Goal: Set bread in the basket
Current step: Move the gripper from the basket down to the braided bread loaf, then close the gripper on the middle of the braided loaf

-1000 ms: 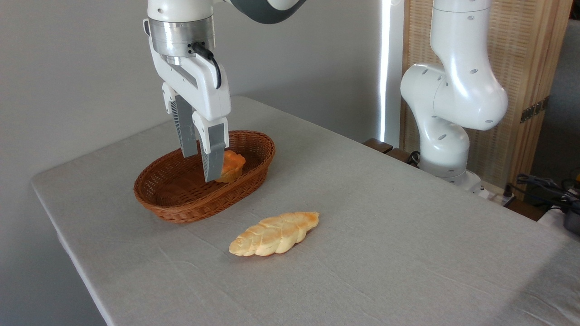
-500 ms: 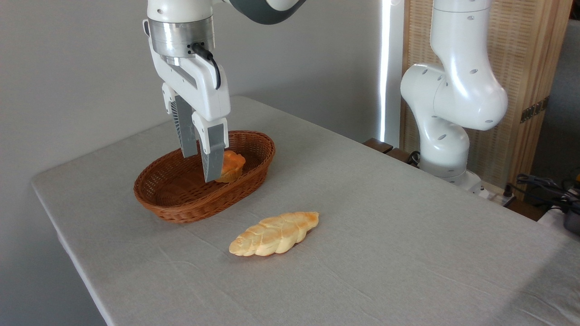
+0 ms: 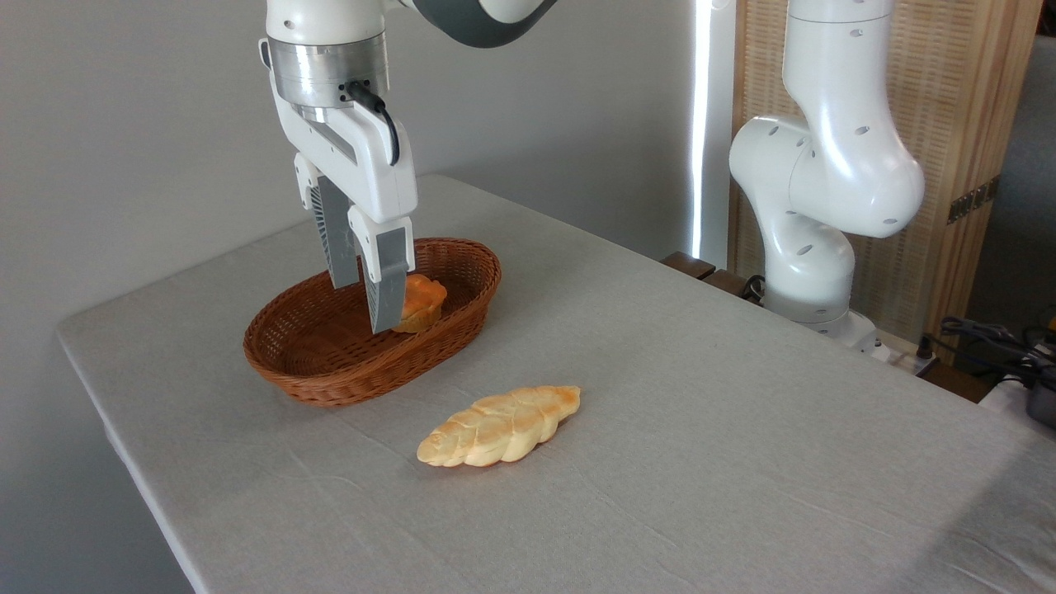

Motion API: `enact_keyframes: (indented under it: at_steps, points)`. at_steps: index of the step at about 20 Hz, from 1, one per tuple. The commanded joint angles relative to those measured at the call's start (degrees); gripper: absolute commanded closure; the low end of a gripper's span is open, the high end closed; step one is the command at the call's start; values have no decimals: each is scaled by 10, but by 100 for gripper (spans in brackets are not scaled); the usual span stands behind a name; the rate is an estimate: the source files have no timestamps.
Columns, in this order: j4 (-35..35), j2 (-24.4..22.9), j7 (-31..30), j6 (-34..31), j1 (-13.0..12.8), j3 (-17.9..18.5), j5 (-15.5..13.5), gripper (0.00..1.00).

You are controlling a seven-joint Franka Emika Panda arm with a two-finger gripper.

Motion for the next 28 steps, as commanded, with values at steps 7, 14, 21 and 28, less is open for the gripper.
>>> enact_keyframes:
  at_steps: [7, 14, 21, 28]
  points:
    - [1, 47, 1, -16, -2, 3, 9, 0]
    - [-78, 48, 78, -3, 6, 14, 62, 0]
    - [-156, 65, 90, 90, 6, 17, 94, 0]
    - [-155, 64, 91, 89, 5, 18, 91, 59]
